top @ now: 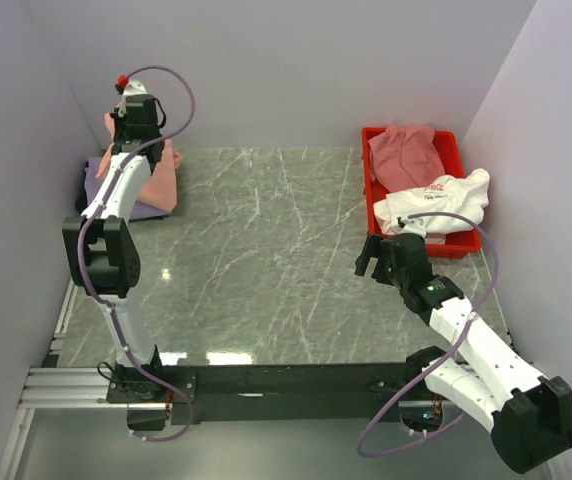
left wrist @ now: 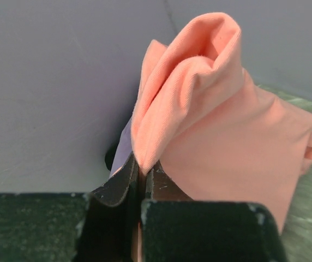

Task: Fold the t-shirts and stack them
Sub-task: Neatly place the folded tshirt to the corner

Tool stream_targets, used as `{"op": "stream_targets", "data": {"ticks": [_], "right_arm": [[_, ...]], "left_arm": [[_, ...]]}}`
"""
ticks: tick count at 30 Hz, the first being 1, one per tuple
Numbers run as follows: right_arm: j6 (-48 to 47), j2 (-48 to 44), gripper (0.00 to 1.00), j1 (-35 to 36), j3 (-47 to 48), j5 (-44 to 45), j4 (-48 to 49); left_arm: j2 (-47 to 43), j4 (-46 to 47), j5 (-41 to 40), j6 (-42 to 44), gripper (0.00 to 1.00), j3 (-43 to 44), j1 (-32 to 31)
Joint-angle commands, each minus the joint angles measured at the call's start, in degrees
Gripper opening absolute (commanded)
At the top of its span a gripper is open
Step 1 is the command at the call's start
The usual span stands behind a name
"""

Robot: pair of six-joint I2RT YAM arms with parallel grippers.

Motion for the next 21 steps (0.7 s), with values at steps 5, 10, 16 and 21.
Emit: {"op": "stream_targets", "data": {"ticks": [5,10,16,21], "right_arm": [[-0.86,1.49,0.99,-0.61,3.23,2.43,0.29],[-0.94,1.93,0.99,-0.61,3.32,3.48,0.2],[-1.03,2.8,0.99,-0.78,3.5,4.45,0.02],[-1.03,3.51,0.99,-0.69,3.67,4.37,-0.07]], "left_arm": [[6.61,1.11,3.37,-4.03,0.01,1.34,5.66],[11.27,-0.3,6.09,-8.16,0.0,4.07,8.65],[14.0,0.05,6.53,-9.56,0.01,4.68,10.85],[14.09,-1.7,7.32,-12.2,0.18,5.39,12.96]]}}
